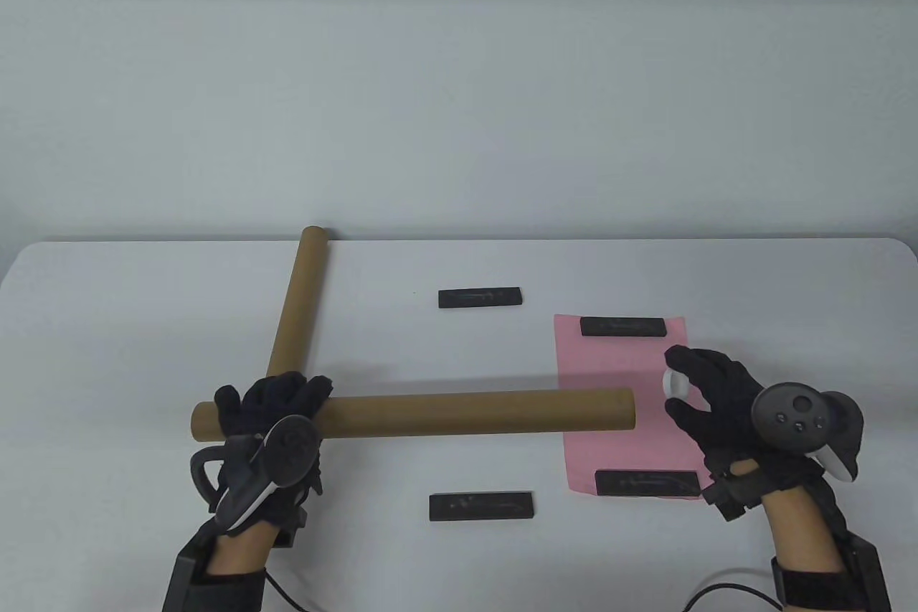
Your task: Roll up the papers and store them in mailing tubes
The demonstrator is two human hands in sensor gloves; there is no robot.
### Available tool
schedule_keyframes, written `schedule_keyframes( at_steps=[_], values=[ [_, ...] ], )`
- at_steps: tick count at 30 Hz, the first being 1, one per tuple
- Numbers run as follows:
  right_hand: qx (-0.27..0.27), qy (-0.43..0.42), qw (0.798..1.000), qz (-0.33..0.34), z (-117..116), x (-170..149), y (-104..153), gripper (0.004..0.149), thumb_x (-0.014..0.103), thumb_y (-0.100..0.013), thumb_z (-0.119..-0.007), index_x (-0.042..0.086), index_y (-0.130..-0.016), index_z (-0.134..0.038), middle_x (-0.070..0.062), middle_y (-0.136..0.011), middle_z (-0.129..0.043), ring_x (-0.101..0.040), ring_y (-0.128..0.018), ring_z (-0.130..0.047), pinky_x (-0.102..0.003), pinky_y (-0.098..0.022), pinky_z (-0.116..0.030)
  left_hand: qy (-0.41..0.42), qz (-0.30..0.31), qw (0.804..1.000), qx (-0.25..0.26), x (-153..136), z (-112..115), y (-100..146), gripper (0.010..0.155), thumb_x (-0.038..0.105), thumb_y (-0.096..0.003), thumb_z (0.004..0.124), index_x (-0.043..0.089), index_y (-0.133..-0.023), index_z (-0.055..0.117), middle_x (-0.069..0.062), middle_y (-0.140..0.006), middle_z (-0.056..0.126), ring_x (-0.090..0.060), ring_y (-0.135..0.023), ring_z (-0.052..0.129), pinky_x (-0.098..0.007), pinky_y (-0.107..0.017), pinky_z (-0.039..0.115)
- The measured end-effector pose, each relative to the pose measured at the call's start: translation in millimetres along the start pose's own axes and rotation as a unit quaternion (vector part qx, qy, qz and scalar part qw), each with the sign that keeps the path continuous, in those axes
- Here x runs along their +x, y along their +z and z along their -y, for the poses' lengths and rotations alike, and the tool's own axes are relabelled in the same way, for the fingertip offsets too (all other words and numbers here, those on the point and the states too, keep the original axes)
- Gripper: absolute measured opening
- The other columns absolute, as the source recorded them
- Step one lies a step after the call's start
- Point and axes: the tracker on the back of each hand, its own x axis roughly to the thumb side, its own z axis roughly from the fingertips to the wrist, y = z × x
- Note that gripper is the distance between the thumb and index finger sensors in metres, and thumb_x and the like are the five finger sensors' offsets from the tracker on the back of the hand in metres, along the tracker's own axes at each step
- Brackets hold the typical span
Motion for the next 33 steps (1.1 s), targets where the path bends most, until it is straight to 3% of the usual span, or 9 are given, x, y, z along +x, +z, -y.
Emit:
schedule_keyframes(
  at_steps=[4,6,9,28,33],
  values=[
    [-0.036,-0.135,0.989,0.038,-10,13,19,0.067,0.038,-0.046,-0.093,0.016,-0.105,-0.071,-0.016,-0.103,-0.077,-0.044,-0.086,-0.088,-0.066,-0.063,-0.074,0.012,0.012,1.000,0.002,0,-2,0,0.074,0.035,-0.0306,0.103,0.054,-0.091,0.064,0.010,-0.103,0.068,-0.020,-0.100,0.077,-0.069,-0.076,0.046],
    [-0.021,-0.186,0.981,0.050,-14,15,23,0.067,0.037,-0.046,-0.094,0.016,-0.105,-0.071,-0.016,-0.103,-0.076,-0.045,-0.086,-0.087,-0.066,-0.063,-0.074,0.014,0.014,1.000,0.003,0,-2,0,0.074,0.035,-0.0306,0.103,0.054,-0.091,0.064,0.010,-0.103,0.068,-0.020,-0.100,0.076,-0.069,-0.076,0.046],
    [-0.026,-0.211,0.975,0.059,-13,16,26,0.066,0.036,-0.046,-0.094,0.016,-0.105,-0.071,-0.016,-0.103,-0.076,-0.045,-0.086,-0.088,-0.066,-0.063,-0.074,0.018,0.016,1.000,0.005,-1,-2,0,0.074,0.035,-0.0306,0.103,0.054,-0.091,0.064,0.010,-0.103,0.068,-0.020,-0.101,0.076,-0.069,-0.076,0.046],
    [-0.009,-0.236,0.970,0.055,-20,13,27,0.065,0.033,-0.047,-0.093,0.016,-0.106,-0.070,-0.016,-0.105,-0.075,-0.045,-0.087,-0.087,-0.066,-0.063,-0.073,0.023,0.024,0.999,-0.002,0,1,-1,0.074,0.035,-0.0305,0.103,0.054,-0.091,0.064,0.010,-0.103,0.068,-0.020,-0.100,0.077,-0.069,-0.076,0.046],
    [-0.028,-0.237,0.969,0.058,-18,16,28,0.066,0.031,-0.046,-0.094,0.015,-0.106,-0.072,-0.018,-0.104,-0.076,-0.042,-0.082,-0.094,-0.059,-0.061,-0.080,0.018,0.018,1.000,-0.006,0,0,-1,0.074,0.036,-0.0299,0.104,0.055,-0.090,0.065,0.011,-0.102,0.070,-0.018,-0.097,0.080,-0.065,-0.076,0.049]
  ],
)
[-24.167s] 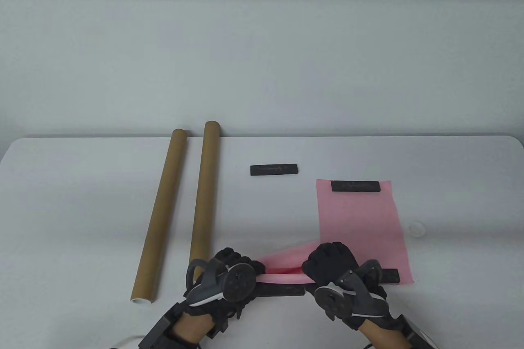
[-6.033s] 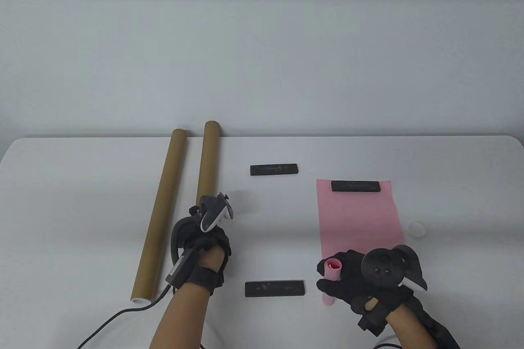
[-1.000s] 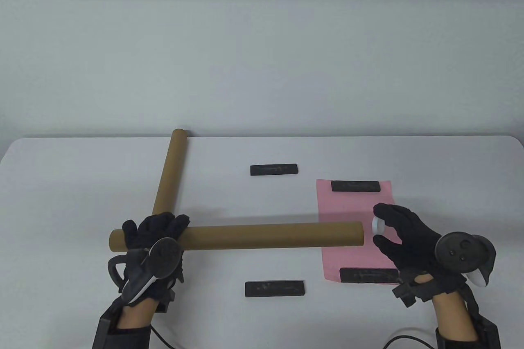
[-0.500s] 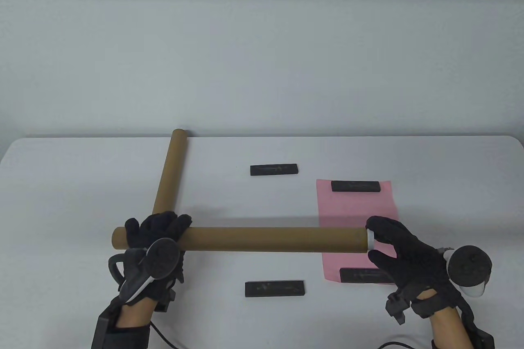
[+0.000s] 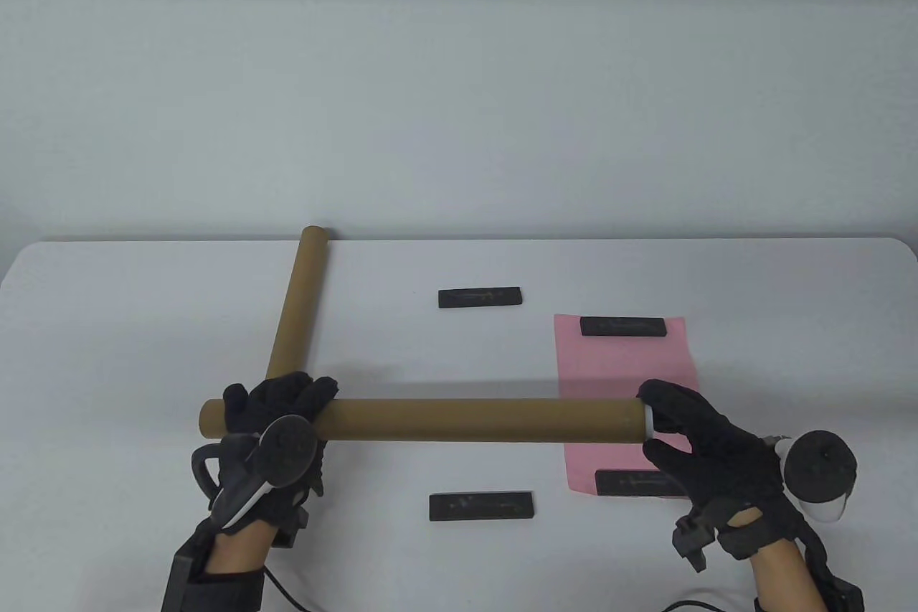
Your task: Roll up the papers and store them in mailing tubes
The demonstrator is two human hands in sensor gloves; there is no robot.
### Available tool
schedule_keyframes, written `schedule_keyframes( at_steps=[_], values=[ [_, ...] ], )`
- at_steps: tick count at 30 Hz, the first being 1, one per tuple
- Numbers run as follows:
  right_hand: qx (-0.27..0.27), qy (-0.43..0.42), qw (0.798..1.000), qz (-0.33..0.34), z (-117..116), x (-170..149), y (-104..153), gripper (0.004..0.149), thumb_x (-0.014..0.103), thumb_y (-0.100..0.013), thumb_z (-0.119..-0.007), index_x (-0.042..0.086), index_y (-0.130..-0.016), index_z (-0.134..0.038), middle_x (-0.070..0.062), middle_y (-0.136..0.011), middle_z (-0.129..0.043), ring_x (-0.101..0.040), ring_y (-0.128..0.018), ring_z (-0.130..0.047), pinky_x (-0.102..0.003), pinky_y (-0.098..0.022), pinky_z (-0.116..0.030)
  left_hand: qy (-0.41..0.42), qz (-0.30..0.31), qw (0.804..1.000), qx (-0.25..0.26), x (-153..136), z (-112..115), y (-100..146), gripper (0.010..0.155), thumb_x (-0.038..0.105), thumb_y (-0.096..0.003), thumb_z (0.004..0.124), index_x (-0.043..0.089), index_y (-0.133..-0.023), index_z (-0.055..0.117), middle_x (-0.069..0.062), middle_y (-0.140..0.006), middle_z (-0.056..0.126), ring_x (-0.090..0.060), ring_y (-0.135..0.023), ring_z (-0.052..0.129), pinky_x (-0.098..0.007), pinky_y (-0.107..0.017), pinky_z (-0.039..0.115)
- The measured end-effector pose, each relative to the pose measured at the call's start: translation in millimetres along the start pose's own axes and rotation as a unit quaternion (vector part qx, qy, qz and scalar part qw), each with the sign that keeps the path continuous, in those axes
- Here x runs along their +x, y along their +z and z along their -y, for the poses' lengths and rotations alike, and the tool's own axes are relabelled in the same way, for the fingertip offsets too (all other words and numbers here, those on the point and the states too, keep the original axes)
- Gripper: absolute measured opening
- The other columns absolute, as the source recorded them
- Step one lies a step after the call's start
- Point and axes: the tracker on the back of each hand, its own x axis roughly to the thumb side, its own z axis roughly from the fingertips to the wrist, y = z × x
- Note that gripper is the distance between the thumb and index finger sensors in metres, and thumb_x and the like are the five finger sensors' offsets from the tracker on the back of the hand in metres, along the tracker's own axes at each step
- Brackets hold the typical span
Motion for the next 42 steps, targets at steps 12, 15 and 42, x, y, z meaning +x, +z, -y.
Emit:
schedule_keyframes(
  at_steps=[12,15,42],
  values=[
    [-0.040,0.066,0.997,-0.006,-11,7,2,0.066,0.027,-0.047,-0.091,0.009,-0.106,-0.069,-0.023,-0.104,-0.077,-0.042,-0.080,-0.097,-0.055,-0.061,-0.083,-0.015,-0.011,1.000,-0.001,3,0,1,0.073,0.037,-0.0299,0.104,0.054,-0.090,0.066,0.010,-0.101,0.070,-0.018,-0.096,0.082,-0.064,-0.075,0.050],
    [-0.051,0.093,0.994,-0.005,-17,9,3,0.069,0.027,-0.047,-0.090,0.005,-0.108,-0.064,-0.024,-0.105,-0.073,-0.043,-0.081,-0.094,-0.055,-0.062,-0.082,-0.018,-0.011,1.000,0.002,7,-2,1,0.073,0.037,-0.0298,0.104,0.054,-0.090,0.066,0.010,-0.101,0.071,-0.019,-0.096,0.082,-0.064,-0.074,0.050],
    [0.046,0.348,0.936,0.026,-35,28,4,0.088,0.052,-0.053,-0.076,0.002,-0.116,-0.040,-0.030,-0.114,-0.049,-0.059,-0.098,-0.065,-0.071,-0.066,-0.062,0.078,-0.104,0.957,-0.260,39,19,-11,0.092,0.055,-0.0453,0.074,0.029,-0.107,0.011,-0.011,-0.102,0.060,-0.027,-0.079,0.089,-0.044,-0.058,0.084]
  ],
)
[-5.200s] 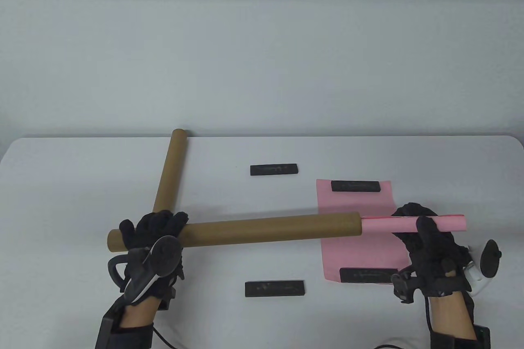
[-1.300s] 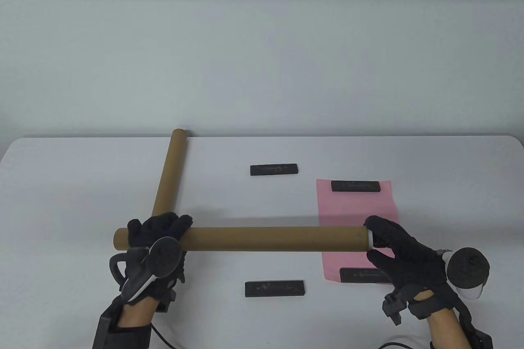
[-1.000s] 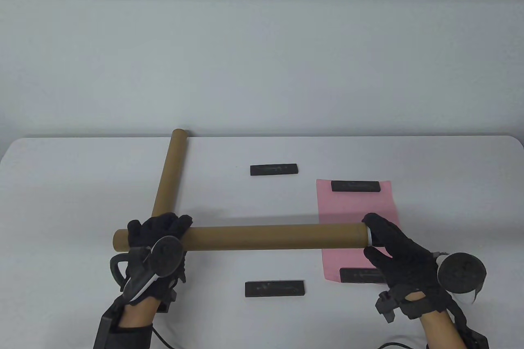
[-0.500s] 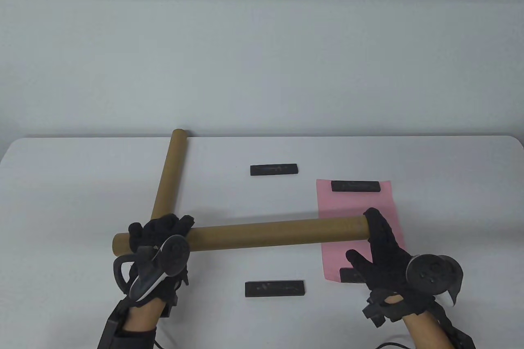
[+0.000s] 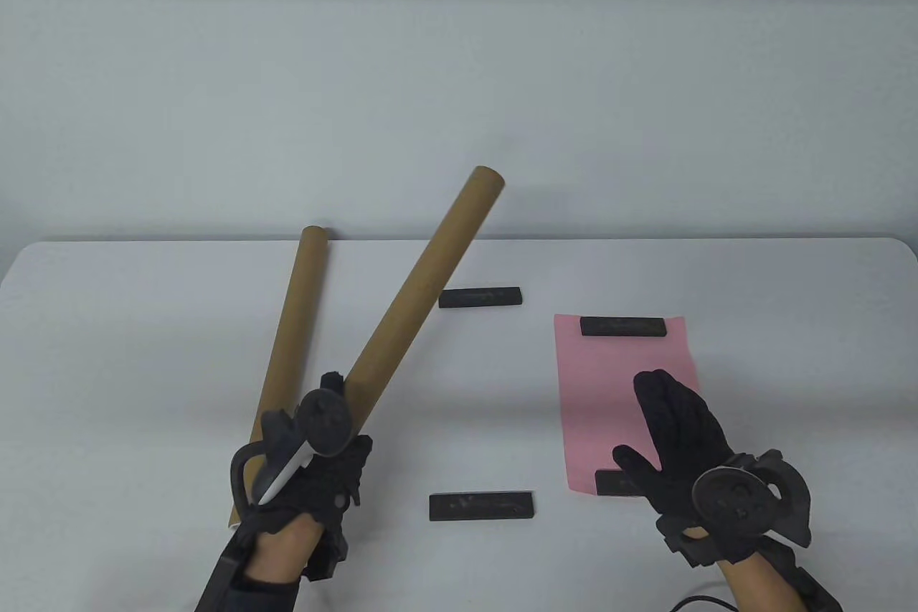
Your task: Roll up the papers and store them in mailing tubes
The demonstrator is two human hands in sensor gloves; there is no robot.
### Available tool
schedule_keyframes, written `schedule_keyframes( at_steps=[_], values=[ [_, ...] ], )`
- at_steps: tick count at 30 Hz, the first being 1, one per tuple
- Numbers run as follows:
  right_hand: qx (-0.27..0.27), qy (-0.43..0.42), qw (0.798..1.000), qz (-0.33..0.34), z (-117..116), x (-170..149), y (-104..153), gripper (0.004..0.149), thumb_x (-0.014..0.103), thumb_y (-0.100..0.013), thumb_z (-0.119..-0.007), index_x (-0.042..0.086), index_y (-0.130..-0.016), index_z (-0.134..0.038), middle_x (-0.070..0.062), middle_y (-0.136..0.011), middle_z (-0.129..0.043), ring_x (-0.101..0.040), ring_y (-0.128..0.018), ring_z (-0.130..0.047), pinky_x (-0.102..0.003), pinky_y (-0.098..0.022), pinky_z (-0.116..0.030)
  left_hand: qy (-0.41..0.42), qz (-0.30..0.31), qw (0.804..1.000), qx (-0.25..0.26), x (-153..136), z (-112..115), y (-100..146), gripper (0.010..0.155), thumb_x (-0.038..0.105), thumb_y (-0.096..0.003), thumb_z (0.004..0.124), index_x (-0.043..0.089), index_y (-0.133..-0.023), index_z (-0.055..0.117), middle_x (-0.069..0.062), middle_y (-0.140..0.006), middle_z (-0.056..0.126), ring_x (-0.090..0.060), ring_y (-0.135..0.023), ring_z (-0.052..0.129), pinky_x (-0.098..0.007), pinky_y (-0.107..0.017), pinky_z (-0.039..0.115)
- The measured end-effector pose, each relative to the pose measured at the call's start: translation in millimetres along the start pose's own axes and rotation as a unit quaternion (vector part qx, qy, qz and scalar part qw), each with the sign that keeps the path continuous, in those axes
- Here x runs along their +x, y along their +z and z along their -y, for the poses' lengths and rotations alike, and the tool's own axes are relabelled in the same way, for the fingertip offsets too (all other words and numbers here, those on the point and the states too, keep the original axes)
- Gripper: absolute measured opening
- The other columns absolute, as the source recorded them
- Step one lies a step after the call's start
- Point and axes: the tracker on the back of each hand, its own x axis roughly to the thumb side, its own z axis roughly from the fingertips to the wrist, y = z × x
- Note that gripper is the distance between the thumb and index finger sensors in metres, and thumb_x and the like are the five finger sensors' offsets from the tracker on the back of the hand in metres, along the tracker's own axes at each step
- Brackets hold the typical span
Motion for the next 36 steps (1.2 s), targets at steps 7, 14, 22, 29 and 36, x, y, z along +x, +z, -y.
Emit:
schedule_keyframes(
  at_steps=[7,14,22,29,36],
  values=[
    [0.000,0.000,1.000,-0.002,7,-8,3,0.089,0.053,-0.053,-0.076,0.001,-0.116,-0.040,-0.030,-0.114,-0.049,-0.060,-0.097,-0.065,-0.072,-0.065,-0.063,0.030,-0.112,0.990,-0.075,13,22,-35,0.091,0.055,-0.0459,0.059,0.019,-0.105,0.001,-0.017,-0.102,0.055,-0.027,-0.077,0.091,-0.039,-0.055,0.090],
    [0.008,0.001,1.000,0.009,6,-6,3,0.089,0.053,-0.053,-0.076,0.002,-0.116,-0.040,-0.030,-0.114,-0.049,-0.060,-0.098,-0.064,-0.072,-0.065,-0.062,-0.007,-0.168,0.979,-0.112,26,34,-72,0.091,0.056,-0.0460,0.059,0.020,-0.105,0.000,-0.017,-0.102,0.054,-0.027,-0.077,0.090,-0.039,-0.056,0.089],
    [0.017,0.001,1.000,0.008,4,-5,3,0.089,0.053,-0.053,-0.075,0.002,-0.116,-0.040,-0.030,-0.114,-0.049,-0.060,-0.098,-0.063,-0.072,-0.065,-0.062,-0.062,-0.211,0.970,-0.107,37,43,-98,0.091,0.056,-0.0459,0.060,0.021,-0.105,0.001,-0.017,-0.102,0.054,-0.027,-0.078,0.090,-0.038,-0.056,0.089],
    [0.012,0.008,1.000,-0.007,1,-4,2,0.090,0.053,-0.053,-0.075,0.000,-0.115,-0.037,-0.030,-0.114,-0.050,-0.060,-0.098,-0.064,-0.072,-0.065,-0.063,-0.084,-0.233,0.963,-0.104,38,52,-114,0.091,0.055,-0.0452,0.060,0.021,-0.104,0.000,-0.018,-0.102,0.053,-0.028,-0.078,0.089,-0.039,-0.056,0.088],
    [0.021,0.005,1.000,-0.009,-1,-5,2,0.090,0.054,-0.053,-0.075,0.000,-0.115,-0.038,-0.031,-0.114,-0.050,-0.061,-0.098,-0.064,-0.072,-0.065,-0.063,-0.102,-0.236,0.959,-0.121,36,65,-121,0.092,0.055,-0.0450,0.059,0.019,-0.102,-0.004,-0.017,-0.103,0.049,-0.030,-0.081,0.085,-0.040,-0.058,0.083]
  ],
)
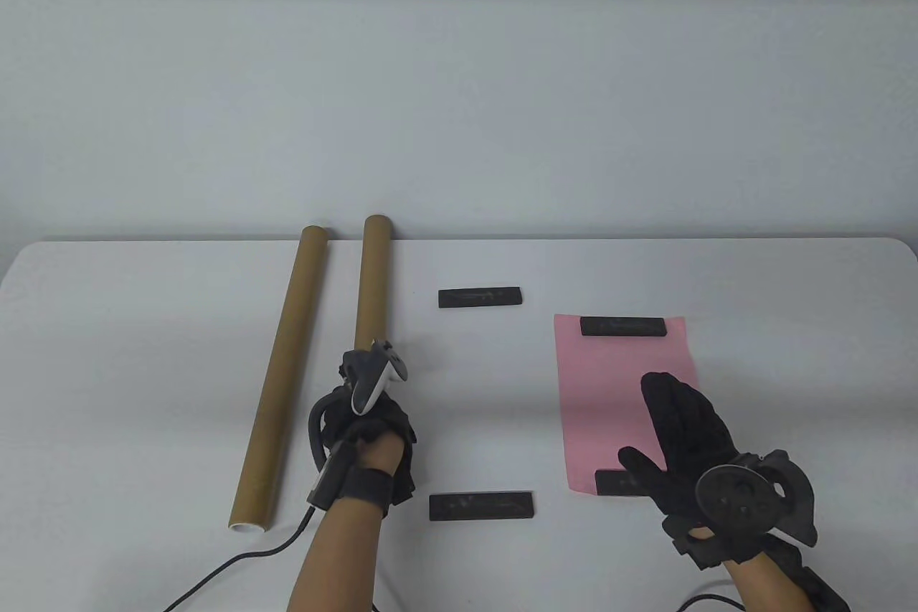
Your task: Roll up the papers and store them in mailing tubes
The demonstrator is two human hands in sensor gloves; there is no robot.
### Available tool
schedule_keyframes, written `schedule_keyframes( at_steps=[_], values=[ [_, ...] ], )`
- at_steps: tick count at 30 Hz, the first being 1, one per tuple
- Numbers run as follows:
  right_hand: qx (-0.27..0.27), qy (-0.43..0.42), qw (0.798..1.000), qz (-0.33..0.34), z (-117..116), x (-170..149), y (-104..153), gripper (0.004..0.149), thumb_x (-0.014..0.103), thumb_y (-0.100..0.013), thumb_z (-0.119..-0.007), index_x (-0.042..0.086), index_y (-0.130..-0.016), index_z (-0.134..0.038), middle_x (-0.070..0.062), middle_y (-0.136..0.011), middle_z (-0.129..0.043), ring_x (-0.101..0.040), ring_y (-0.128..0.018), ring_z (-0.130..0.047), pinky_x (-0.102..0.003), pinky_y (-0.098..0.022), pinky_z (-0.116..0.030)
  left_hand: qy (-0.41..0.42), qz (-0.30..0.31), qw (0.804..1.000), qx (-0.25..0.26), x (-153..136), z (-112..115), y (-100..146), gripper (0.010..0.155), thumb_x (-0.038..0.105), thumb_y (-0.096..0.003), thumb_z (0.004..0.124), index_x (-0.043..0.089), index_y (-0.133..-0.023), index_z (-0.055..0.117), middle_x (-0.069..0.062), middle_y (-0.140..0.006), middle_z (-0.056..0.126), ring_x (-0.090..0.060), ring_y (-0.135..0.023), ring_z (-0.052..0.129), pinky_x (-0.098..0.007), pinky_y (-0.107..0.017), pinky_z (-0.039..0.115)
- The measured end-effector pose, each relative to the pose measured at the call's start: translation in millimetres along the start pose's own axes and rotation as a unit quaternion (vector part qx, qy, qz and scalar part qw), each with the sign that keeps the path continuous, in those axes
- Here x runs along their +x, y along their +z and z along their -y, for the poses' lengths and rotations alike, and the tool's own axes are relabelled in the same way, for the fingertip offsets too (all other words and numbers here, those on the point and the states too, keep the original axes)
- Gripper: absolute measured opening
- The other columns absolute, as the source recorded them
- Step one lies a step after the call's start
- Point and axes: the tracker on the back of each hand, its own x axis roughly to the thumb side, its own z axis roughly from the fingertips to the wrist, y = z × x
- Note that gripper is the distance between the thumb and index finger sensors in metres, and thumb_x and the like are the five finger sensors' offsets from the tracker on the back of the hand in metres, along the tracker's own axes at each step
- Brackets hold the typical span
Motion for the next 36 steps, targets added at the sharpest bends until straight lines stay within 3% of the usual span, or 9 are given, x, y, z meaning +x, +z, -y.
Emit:
schedule_keyframes(
  at_steps=[18,21,23,28,33,36],
  values=[
    [0.015,-0.010,1.000,0.009,-8,2,-1,0.092,0.054,-0.053,-0.074,0.000,-0.115,-0.034,-0.030,-0.115,-0.048,-0.060,-0.099,-0.062,-0.072,-0.066,-0.062,-0.063,-0.029,0.998,0.005,13,5,-9,0.096,0.057,-0.0447,0.060,0.017,-0.101,-0.006,-0.015,-0.104,0.047,-0.031,-0.081,0.081,-0.039,-0.057,0.080],
    [0.019,-0.008,1.000,0.009,-8,2,-1,0.092,0.054,-0.053,-0.074,0.000,-0.115,-0.034,-0.030,-0.114,-0.048,-0.060,-0.099,-0.062,-0.072,-0.066,-0.062,-0.056,-0.025,0.998,0.006,10,3,-7,0.101,0.064,-0.0418,0.061,0.018,-0.101,-0.007,-0.013,-0.107,0.041,-0.032,-0.089,0.075,-0.040,-0.060,0.077],
    [0.016,-0.009,1.000,0.009,-7,2,-1,0.092,0.054,-0.053,-0.074,0.000,-0.115,-0.035,-0.030,-0.114,-0.048,-0.061,-0.099,-0.062,-0.072,-0.066,-0.062,-0.040,-0.011,0.999,0.006,6,-3,-3,0.104,0.069,-0.0388,0.060,0.019,-0.101,-0.009,-0.012,-0.111,0.033,-0.035,-0.097,0.065,-0.047,-0.065,0.073],
    [0.012,-0.006,1.000,0.010,-6,2,0,0.092,0.054,-0.053,-0.074,0.000,-0.115,-0.035,-0.030,-0.114,-0.048,-0.061,-0.099,-0.062,-0.072,-0.066,-0.062,0.038,0.054,0.996,0.062,-27,-34,25,0.102,0.069,-0.0389,0.061,0.023,-0.105,-0.001,-0.012,-0.113,0.027,-0.038,-0.105,0.053,-0.063,-0.074,0.061],
    [0.019,-0.007,1.000,0.010,-8,3,-1,0.092,0.054,-0.053,-0.074,0.000,-0.115,-0.035,-0.030,-0.114,-0.048,-0.061,-0.099,-0.062,-0.072,-0.066,-0.062,0.036,0.028,0.995,0.094,-75,-50,27,0.105,0.068,-0.0389,0.072,0.026,-0.107,0.003,-0.008,-0.115,0.021,-0.038,-0.109,0.040,-0.066,-0.077,0.047],
    [0.018,-0.009,1.000,0.012,-8,4,-2,0.092,0.054,-0.053,-0.075,0.000,-0.115,-0.035,-0.030,-0.114,-0.048,-0.061,-0.099,-0.062,-0.072,-0.066,-0.062,0.016,-0.012,0.998,0.065,-97,-43,12,0.108,0.068,-0.0378,0.075,0.026,-0.107,0.002,-0.008,-0.116,0.018,-0.038,-0.110,0.037,-0.067,-0.078,0.044]
  ],
)
